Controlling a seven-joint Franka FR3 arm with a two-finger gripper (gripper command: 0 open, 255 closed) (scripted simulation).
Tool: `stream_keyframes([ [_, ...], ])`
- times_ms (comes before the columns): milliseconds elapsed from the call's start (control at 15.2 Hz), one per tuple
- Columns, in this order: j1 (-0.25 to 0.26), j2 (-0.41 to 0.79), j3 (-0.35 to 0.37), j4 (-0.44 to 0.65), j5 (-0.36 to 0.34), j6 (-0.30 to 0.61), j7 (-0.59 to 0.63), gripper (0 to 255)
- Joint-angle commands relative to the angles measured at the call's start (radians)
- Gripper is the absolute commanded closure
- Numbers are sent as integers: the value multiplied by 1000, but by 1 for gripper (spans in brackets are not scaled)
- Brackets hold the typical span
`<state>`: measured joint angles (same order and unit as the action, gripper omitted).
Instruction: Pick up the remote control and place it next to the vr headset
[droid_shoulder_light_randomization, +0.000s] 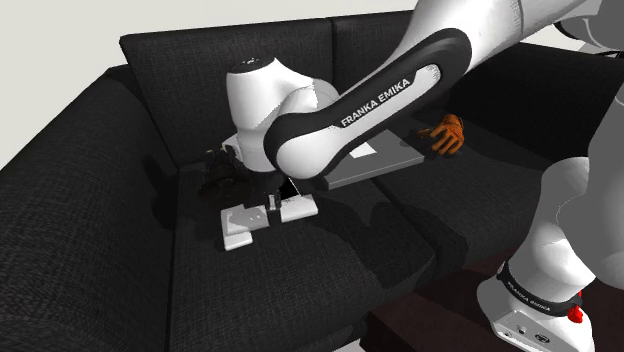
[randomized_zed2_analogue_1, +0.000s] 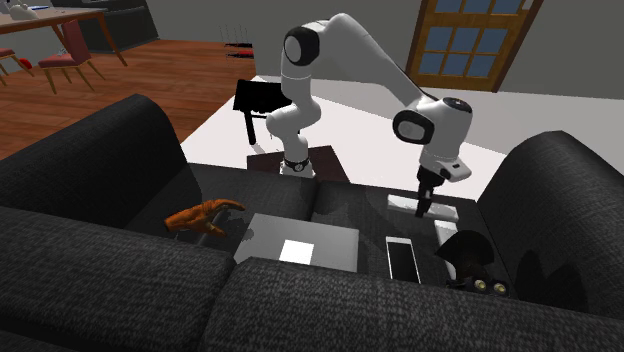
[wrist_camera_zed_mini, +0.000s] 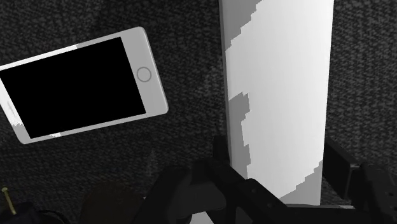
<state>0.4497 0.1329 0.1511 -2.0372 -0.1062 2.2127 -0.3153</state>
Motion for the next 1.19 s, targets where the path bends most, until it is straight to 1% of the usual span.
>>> stream_keyframes([
  [0,1,11,0,-13,-4,25,4,255],
  [330,2,47,-3,-41,-16,88,16,255],
  [792,2,47,-3,-41,-16,88,16,255],
  [858,2,47,-3,-41,-16,88,16,0],
  [1122,2,47,-3,-41,-16,88,16,0],
])
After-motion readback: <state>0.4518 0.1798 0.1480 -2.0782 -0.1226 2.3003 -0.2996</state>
